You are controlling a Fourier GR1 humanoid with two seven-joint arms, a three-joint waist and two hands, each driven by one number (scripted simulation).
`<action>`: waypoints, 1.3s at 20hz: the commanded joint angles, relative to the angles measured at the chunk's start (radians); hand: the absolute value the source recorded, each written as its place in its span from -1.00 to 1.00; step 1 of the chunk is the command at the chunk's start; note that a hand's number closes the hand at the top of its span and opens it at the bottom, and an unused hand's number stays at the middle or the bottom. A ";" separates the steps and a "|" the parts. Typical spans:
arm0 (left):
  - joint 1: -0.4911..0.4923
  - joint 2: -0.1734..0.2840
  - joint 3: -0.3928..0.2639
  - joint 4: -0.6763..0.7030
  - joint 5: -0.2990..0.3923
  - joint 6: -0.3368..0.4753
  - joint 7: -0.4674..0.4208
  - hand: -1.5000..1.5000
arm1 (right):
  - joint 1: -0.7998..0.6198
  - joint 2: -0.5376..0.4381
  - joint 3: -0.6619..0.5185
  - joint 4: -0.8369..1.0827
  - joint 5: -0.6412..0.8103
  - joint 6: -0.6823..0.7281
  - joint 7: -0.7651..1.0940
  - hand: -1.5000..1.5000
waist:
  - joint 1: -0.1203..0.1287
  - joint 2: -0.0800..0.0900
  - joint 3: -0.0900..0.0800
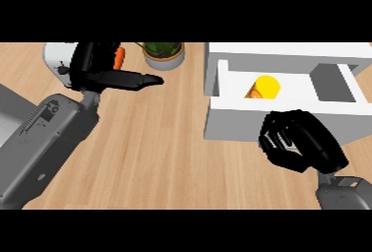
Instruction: Pick up the cup, place it into the drawer and close the drawer
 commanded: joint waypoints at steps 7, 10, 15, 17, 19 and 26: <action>0.221 0.114 0.096 -0.129 0.018 -0.110 -0.030 -1.00 | -0.274 0.083 0.049 0.598 0.220 -0.190 -0.131 1.00 | -0.006 0.017 0.010; 0.253 0.073 0.102 -0.120 -0.007 -0.115 -0.067 -1.00 | -0.412 0.120 0.004 0.797 0.225 -0.234 -0.169 1.00 | -0.013 0.020 0.010; 0.313 0.122 0.142 -0.137 0.017 -0.206 -0.083 -1.00 | -0.541 0.110 -0.084 1.091 0.199 -0.312 -0.292 1.00 | 0.011 0.031 0.011; 0.337 0.116 0.138 -0.189 0.013 -0.201 -0.077 -1.00 | -0.616 0.124 -0.097 1.179 0.203 -0.290 -0.278 1.00 | 0.015 0.028 0.011; 0.342 0.150 0.150 -0.176 0.005 -0.224 -0.065 -1.00 | -0.643 0.076 -0.133 1.249 0.184 -0.287 -0.337 1.00 | 0.018 0.032 0.011; 0.339 0.128 0.168 -0.152 0.020 -0.260 -0.085 -1.00 | -0.762 0.039 -0.194 1.382 0.158 -0.255 -0.322 1.00 | 0.042 0.049 0.011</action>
